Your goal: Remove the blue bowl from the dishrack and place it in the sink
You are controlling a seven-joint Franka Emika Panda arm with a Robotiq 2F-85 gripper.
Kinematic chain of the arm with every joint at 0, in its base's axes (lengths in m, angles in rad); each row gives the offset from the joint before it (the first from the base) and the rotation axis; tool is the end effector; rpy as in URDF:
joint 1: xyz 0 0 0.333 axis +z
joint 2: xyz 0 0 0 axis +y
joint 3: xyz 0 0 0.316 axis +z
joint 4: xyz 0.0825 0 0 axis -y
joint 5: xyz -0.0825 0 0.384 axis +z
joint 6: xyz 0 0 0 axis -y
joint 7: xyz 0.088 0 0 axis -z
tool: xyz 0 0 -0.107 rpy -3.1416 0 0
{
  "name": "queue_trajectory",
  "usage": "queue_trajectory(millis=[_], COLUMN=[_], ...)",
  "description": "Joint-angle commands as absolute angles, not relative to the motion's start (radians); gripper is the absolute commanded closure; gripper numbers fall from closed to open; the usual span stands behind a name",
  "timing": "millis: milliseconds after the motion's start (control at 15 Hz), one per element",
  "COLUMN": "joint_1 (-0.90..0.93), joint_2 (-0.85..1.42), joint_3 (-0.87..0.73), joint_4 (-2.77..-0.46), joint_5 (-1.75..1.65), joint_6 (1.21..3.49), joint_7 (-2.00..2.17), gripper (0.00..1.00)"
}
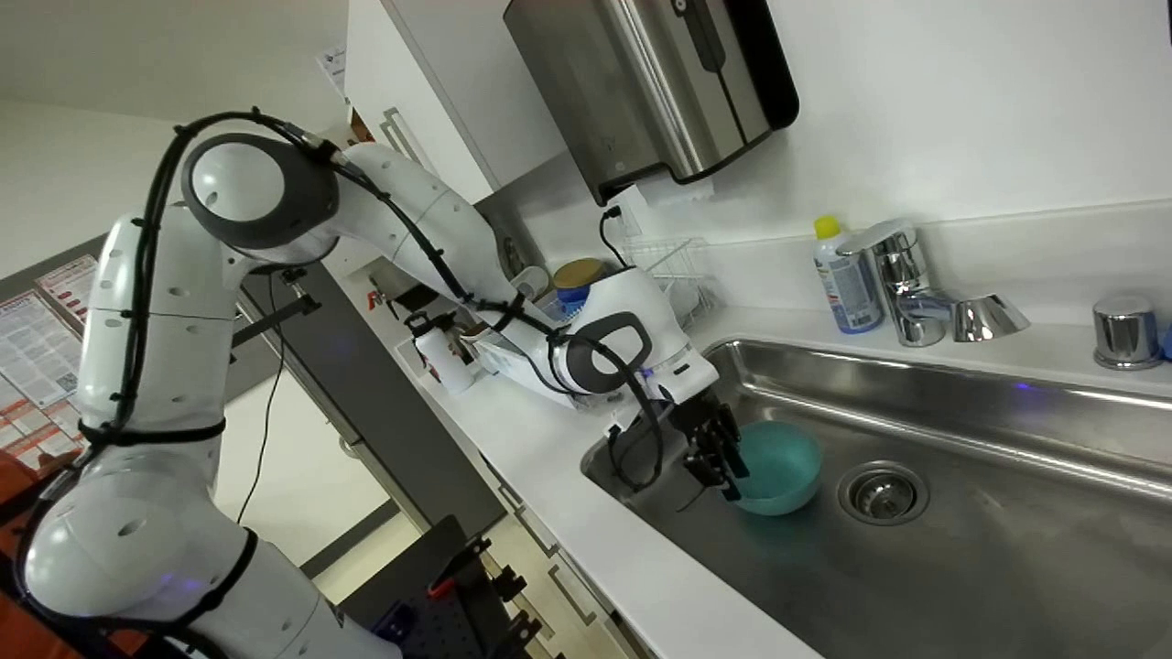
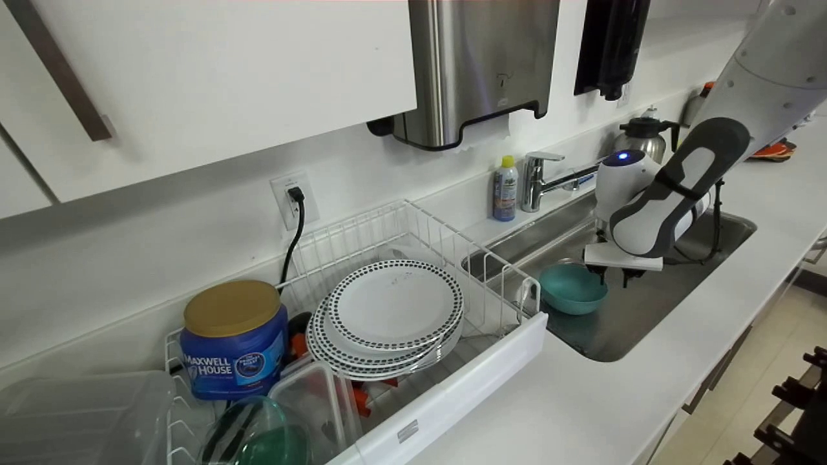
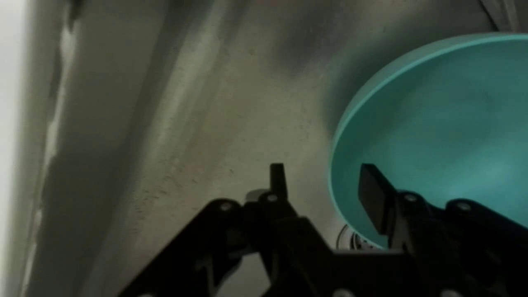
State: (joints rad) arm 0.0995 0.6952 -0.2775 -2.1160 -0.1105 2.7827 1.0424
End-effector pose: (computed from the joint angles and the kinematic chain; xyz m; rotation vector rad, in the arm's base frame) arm 0.5497 -0.1025 0.0904 2.5395 -1.4798 0.1170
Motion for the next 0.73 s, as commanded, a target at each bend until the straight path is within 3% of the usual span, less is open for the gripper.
queue_trajectory(millis=[0,133,200,667], joint_1=[0.172,0.177,0.174,0.125], joint_2=[0.518,0.426,0.379,0.148], joint_3=[-0.361,-0.379,-0.383,-0.352], joint_4=[-2.269,-2.326,-2.358,-2.472], joint_5=[-0.110,-0.127,-0.142,-0.272], joint_6=[2.705,2.649,2.642,2.573], joint_7=[1.042,1.028,1.019,1.056], gripper=[0.18,0.03,0.00,0.00])
